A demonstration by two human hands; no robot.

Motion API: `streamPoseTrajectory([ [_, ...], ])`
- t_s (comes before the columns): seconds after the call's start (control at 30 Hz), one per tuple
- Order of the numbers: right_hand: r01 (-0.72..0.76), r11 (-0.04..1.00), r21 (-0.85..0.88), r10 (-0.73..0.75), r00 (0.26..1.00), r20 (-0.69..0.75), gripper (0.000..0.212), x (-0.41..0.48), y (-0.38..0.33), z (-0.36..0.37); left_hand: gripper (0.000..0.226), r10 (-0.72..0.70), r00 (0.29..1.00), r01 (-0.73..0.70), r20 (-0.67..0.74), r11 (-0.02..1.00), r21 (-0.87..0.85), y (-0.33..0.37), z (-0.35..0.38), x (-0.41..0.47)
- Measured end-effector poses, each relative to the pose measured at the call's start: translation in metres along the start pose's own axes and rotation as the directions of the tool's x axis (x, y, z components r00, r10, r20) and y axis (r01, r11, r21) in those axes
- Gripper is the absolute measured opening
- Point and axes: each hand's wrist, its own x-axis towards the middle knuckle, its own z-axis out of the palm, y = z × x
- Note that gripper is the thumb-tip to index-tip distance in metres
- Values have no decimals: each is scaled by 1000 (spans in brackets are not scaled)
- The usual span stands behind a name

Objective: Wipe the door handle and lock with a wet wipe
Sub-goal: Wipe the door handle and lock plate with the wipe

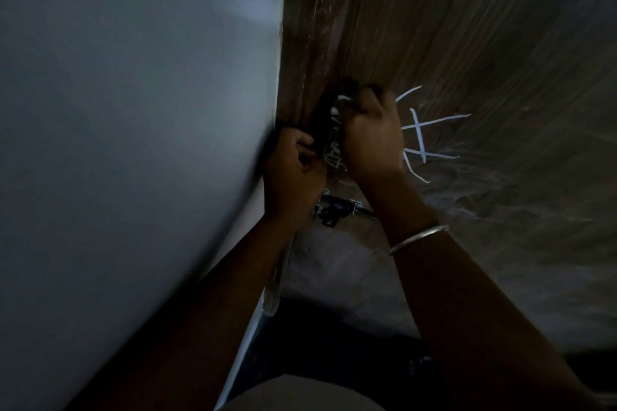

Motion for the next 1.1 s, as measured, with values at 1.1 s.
streamPoseTrajectory([
  [1.1,-231,962,144,248,962,-112,17,-34,23,0,60,-60,948,177,313,916,-360,8,2,-3],
])
